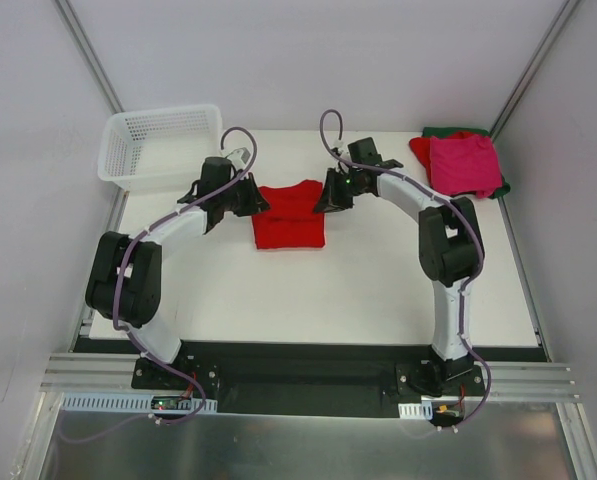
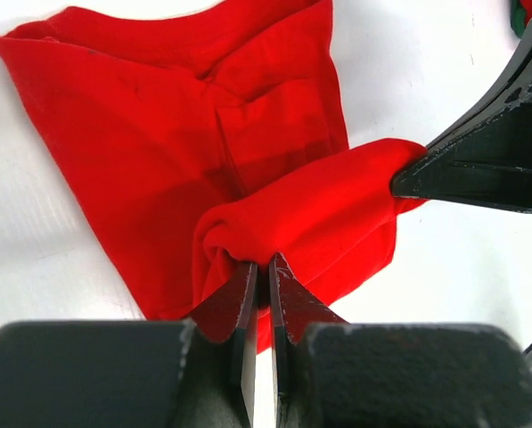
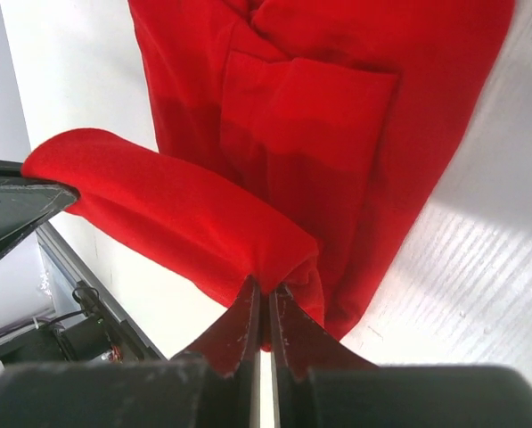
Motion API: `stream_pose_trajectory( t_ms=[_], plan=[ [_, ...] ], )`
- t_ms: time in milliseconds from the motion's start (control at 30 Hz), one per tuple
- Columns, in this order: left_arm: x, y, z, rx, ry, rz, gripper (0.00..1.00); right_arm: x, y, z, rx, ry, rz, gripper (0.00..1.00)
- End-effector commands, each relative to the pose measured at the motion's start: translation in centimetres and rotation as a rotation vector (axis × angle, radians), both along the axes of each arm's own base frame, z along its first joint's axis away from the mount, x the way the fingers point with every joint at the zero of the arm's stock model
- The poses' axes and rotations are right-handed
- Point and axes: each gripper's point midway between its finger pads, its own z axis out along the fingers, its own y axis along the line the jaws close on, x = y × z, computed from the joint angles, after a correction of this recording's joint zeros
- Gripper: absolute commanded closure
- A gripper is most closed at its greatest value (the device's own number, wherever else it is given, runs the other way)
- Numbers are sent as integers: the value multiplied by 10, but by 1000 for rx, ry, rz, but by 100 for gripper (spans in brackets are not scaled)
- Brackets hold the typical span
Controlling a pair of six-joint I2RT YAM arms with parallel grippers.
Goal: Fold and stack the t-shirts
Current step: Fold the long partially folded tshirt into a neat square
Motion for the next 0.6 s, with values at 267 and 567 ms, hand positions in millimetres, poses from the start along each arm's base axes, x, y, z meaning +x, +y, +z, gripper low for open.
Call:
stream_pose_trajectory(
  t_ms=[267,567],
  plan=[
    [27,14,-5,2,-53,30,80,40,8,10,67,-102,30,63],
    [43,13,13,-3,-109,37,30,57,-18,21,11,-210,-3,48]
  ],
)
